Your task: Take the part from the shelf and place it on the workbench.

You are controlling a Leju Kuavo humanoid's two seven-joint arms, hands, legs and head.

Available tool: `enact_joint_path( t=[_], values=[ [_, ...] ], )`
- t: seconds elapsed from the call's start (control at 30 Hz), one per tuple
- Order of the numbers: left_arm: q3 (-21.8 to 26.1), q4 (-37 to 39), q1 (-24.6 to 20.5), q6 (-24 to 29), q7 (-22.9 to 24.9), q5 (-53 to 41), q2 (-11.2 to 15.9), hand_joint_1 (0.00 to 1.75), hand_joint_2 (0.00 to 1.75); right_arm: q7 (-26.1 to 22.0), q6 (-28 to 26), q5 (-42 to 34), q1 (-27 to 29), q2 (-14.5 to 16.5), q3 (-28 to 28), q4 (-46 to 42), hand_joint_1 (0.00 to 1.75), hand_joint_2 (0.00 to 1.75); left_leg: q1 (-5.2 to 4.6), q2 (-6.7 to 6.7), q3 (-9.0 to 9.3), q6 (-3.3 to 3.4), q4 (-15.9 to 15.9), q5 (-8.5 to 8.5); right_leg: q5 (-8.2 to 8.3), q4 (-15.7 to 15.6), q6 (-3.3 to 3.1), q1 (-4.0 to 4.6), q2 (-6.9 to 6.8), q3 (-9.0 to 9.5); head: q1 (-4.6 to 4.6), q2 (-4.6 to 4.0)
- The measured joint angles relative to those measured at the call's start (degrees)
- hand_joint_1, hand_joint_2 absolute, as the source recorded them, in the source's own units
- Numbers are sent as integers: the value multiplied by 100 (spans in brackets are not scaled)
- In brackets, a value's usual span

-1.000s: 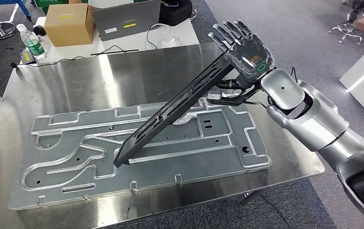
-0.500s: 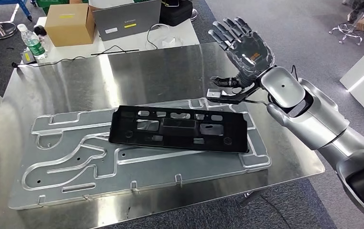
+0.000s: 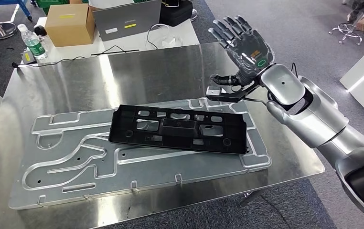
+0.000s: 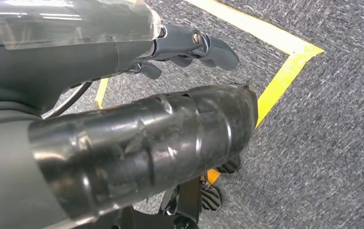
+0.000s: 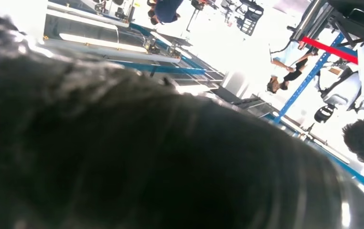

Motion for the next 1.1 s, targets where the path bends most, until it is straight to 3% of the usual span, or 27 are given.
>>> enact_joint_path(
  t=[0.8, 0.97, 1.03, 1.1],
  values=[
    [36, 0, -3, -105, -90, -3, -1, 0, 0, 1, -9, -10, 8, 3, 35, 98, 0, 0, 0, 0, 1, 0, 0, 0, 1, 0, 1, 0, 0, 1, 0, 0],
    [56, -2, -5, -99, -66, 4, 1, 0, 0, 1, -13, -6, 17, 7, 35, 102, 0, 0, -19, 6, 12, 112, -19, 65, 57, -53, 123, -44, 4, 22, -1, 0],
    [67, -2, -17, -96, -48, 4, -5, 0, 0, 2, -16, -2, 19, 7, 35, 108, 0, 0, 11, 30, 41, 173, -129, 157, -126, 102, 142, -32, -13, -26, 0, 0],
    [71, -2, -26, -95, -34, 4, -12, 0, 0, 3, -18, -2, 33, 7, 35, 123, 0, 0, 19, 49, 24, 211, -176, 216, -567, 704, 137, -27, -33, -227, 1, 0]
  ],
)
